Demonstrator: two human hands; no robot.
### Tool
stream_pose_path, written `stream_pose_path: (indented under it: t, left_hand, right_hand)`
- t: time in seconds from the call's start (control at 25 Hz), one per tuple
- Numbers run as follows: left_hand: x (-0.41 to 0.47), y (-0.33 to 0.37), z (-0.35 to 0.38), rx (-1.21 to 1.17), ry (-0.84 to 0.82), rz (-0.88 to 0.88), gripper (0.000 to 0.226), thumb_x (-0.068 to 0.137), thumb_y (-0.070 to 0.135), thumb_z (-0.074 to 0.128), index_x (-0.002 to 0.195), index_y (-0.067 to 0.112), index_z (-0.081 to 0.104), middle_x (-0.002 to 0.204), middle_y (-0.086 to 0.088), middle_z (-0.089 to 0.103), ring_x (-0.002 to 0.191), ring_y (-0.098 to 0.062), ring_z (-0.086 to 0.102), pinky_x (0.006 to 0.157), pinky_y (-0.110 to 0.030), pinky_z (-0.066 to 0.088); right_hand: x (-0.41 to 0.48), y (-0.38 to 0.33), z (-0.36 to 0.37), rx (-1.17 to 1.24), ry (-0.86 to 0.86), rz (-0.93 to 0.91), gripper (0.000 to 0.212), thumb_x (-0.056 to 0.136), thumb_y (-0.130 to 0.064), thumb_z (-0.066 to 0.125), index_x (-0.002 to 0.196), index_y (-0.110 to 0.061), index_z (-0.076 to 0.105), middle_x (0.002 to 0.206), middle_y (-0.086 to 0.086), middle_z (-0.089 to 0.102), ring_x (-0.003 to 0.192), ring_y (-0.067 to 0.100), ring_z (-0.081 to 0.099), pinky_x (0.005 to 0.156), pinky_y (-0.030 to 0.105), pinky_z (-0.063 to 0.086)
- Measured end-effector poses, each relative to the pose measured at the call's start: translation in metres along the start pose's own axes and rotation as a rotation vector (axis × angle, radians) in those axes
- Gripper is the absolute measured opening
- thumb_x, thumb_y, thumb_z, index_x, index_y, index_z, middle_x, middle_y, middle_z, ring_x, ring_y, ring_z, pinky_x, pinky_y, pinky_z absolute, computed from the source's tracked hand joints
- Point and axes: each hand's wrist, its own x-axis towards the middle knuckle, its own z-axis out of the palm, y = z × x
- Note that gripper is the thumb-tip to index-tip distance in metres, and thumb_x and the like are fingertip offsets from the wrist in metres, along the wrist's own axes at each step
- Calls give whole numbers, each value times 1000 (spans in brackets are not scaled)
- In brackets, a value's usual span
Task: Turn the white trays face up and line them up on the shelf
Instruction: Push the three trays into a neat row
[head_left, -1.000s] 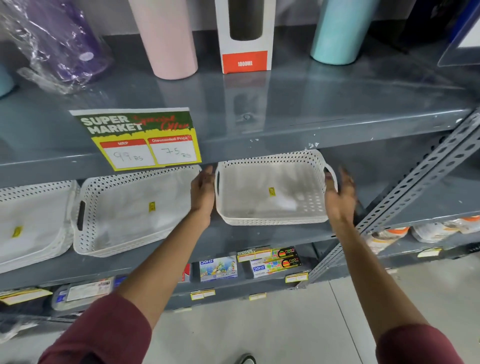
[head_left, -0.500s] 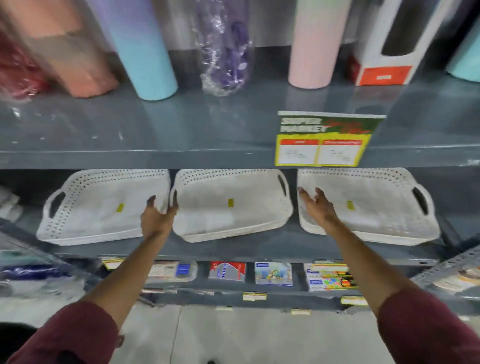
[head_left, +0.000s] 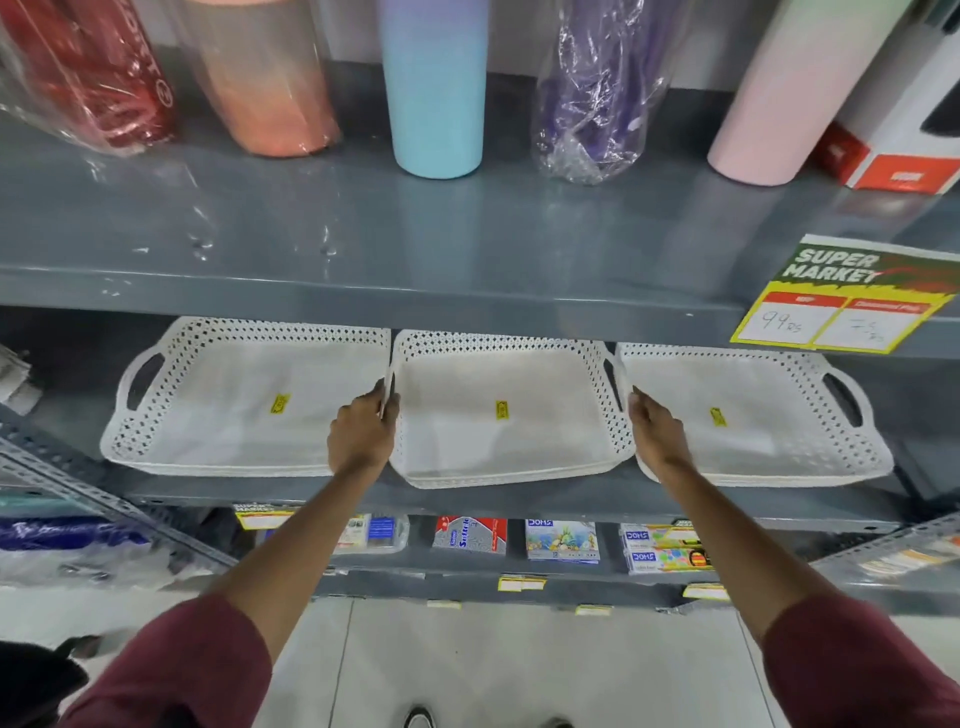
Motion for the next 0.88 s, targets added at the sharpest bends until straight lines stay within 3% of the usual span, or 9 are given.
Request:
stream_pose_path:
  t: [0.08, 0.36, 0.64, 0.88]
  left_hand:
    - [2, -3, 0, -13, 0, 19, 37, 99, 45, 41, 120, 25, 63, 99, -15, 75, 99, -44, 66, 80, -48, 55]
    - [-6, -2, -4, -78, 56, -2, 36, 99, 43, 47, 114, 20, 70, 93, -18, 75, 91, -45, 68, 78, -49, 56]
    - [-5, -5, -1, -52, 76, 0, 42, 97, 47, 48, 87, 13, 71, 72, -16, 69, 72, -41, 66, 64, -43, 58]
    - [38, 11, 12, 17, 65, -72, 54, 96, 53, 47, 94, 7, 74, 97, -21, 69, 96, -45, 63, 79, -46, 52]
  right_hand:
    - [-8, -2, 4, -60, 42, -47, 49, 100, -49, 38, 140, -24, 51, 129, 18, 65, 122, 45, 55, 95, 44, 44]
    - [-46, -10, 23, -290, 207, -1, 41, 104, -32, 30, 141, -18, 43, 107, 30, 66, 100, 49, 61, 82, 50, 50]
    - [-46, -11, 25, -406, 264, -28, 38, 105, -34, 29, 131, -14, 48, 98, 26, 70, 88, 48, 66, 72, 46, 53]
    - [-8, -19, 29, -388, 328, 29, 38, 104, -39, 32, 119, -15, 57, 96, 26, 70, 88, 47, 67, 72, 43, 51]
